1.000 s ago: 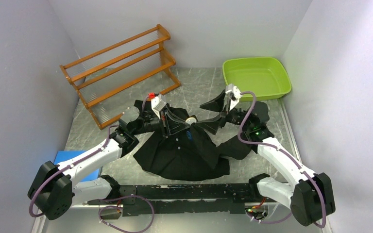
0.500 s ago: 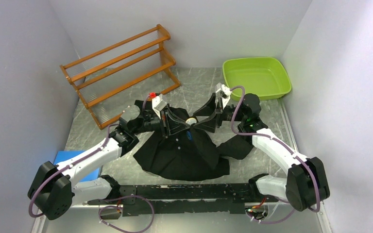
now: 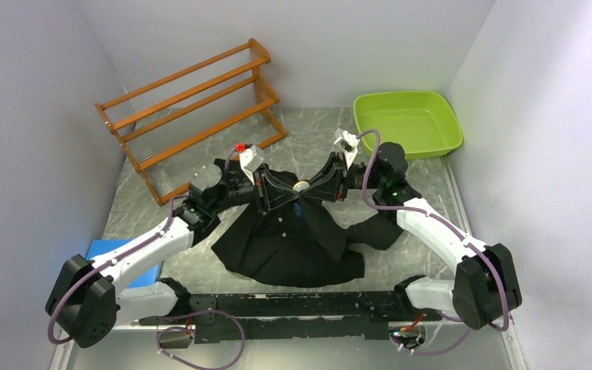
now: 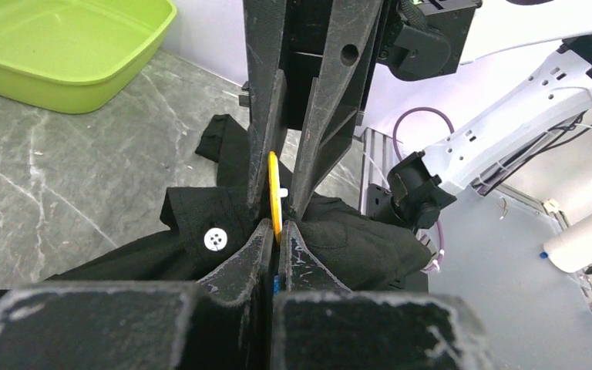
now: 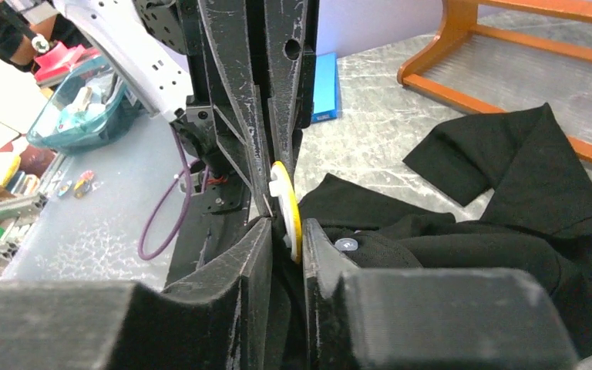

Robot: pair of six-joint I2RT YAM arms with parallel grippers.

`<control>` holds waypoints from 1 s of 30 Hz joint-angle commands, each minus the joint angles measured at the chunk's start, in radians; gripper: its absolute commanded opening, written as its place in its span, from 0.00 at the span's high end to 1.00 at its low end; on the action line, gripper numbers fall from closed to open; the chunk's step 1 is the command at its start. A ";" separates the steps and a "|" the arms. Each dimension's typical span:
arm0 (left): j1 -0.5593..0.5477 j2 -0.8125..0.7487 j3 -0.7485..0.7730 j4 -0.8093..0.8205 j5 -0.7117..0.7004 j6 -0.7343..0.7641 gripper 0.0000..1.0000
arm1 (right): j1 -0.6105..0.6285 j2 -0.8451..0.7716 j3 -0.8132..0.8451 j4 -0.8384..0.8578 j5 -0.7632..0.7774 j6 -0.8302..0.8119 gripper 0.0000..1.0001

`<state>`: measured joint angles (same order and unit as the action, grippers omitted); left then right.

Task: Pin the brooch onto the clothing
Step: Pin the brooch to the clothes.

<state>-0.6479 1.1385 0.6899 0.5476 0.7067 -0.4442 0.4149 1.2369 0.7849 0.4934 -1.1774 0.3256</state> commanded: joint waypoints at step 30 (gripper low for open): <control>-0.070 -0.093 -0.010 -0.055 -0.082 0.060 0.97 | 0.011 -0.035 0.076 -0.183 0.495 0.179 1.00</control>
<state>-0.6632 1.1149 0.6712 0.5011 0.5430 -0.4309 0.4442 1.2110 0.7921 0.3473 -0.9379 0.5152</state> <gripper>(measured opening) 0.046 0.040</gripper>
